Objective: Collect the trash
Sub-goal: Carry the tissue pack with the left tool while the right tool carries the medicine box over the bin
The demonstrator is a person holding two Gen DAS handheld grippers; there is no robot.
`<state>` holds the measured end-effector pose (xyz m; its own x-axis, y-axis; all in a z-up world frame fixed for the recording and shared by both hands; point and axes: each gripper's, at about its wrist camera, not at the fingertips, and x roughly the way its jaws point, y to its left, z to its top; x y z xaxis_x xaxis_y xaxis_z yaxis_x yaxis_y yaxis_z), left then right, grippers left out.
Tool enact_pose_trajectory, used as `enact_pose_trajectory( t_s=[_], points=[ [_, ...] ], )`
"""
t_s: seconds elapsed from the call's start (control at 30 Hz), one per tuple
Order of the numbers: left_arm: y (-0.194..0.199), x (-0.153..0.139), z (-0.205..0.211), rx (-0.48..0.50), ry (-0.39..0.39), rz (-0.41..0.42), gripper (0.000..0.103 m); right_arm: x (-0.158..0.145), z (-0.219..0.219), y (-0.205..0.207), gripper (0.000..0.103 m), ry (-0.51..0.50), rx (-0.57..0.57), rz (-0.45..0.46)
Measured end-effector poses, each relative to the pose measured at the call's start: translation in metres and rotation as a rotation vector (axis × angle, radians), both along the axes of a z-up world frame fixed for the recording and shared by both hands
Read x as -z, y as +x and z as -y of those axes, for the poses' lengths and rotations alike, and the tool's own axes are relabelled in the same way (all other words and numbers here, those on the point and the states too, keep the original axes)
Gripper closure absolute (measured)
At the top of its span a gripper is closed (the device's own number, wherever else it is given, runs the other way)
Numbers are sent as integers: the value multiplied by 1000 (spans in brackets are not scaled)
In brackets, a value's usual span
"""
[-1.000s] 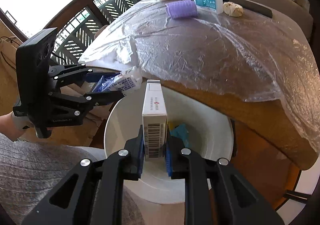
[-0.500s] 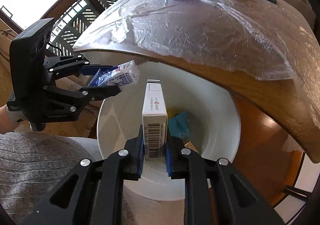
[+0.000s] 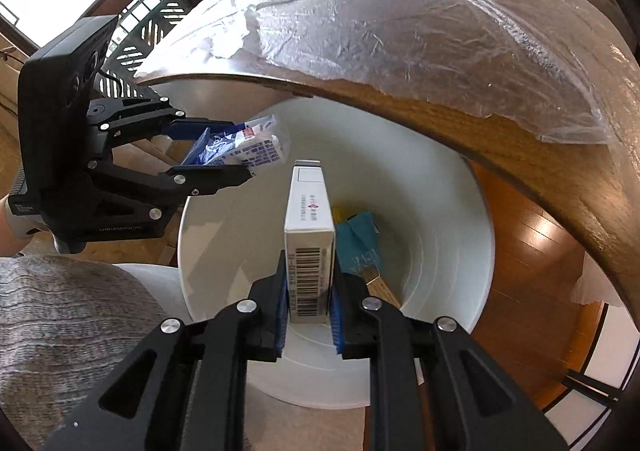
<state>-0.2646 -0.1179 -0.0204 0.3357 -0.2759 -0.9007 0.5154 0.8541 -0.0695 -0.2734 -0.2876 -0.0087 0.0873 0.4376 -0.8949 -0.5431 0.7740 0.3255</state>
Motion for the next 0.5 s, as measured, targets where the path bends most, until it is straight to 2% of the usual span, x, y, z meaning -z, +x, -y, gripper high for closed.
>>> enact_pose_trajectory(
  t_s=[0.5],
  points=[
    [11,20,14,-7,18,-24,57,24,-21,2,85,-57,4,-17]
  ],
)
